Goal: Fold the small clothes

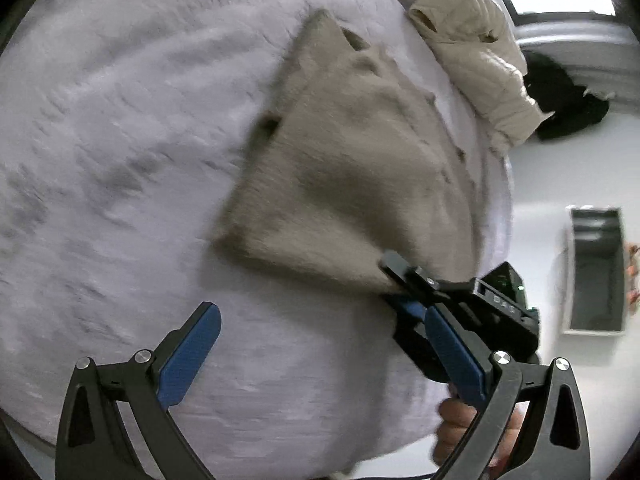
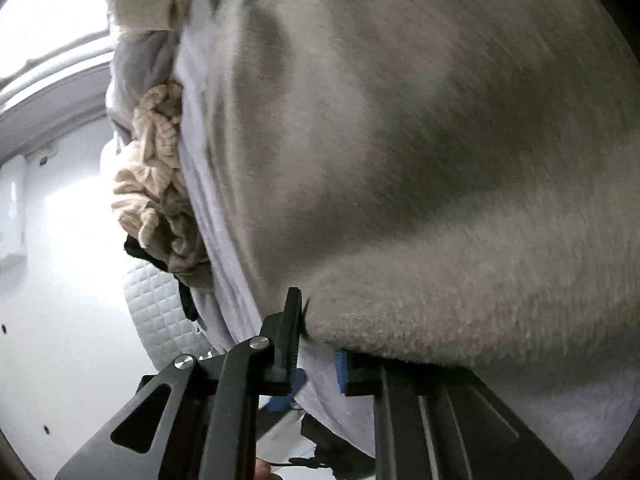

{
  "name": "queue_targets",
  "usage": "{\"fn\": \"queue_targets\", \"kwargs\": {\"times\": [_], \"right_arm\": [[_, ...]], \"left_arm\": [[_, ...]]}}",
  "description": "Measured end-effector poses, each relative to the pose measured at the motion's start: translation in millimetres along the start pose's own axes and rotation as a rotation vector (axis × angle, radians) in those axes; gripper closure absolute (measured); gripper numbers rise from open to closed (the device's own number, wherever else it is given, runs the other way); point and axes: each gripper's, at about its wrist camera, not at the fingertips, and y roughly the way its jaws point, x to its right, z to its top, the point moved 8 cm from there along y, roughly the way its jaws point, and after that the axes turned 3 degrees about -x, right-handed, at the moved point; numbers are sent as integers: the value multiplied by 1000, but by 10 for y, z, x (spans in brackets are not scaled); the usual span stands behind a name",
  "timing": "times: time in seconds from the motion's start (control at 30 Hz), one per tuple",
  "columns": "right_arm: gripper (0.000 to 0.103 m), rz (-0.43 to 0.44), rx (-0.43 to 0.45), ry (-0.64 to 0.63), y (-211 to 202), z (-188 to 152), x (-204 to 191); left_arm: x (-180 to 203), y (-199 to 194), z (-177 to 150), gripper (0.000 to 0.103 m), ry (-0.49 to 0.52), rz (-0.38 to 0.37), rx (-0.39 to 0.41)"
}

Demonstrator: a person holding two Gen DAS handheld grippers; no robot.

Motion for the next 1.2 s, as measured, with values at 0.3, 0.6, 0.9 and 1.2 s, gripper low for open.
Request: {"fn": "queue_targets", "kwargs": {"times": [0.3,0.6,0.9,1.2], "right_arm": [[88,27,-4,-132,-151,10,-440],[88,-20,-52,-127,-50,-107,-240],[85,-203,-109,-245,-309,-170,-234],[15,-412,-85,-527,-661,345,-1036]], "left_arm": [[230,205,293,1,-135,-169,63],[218,345,686,25,-90,60,182],[426,350,746,85,229,356,242],[945,436,589,87,734,636,328]]}}
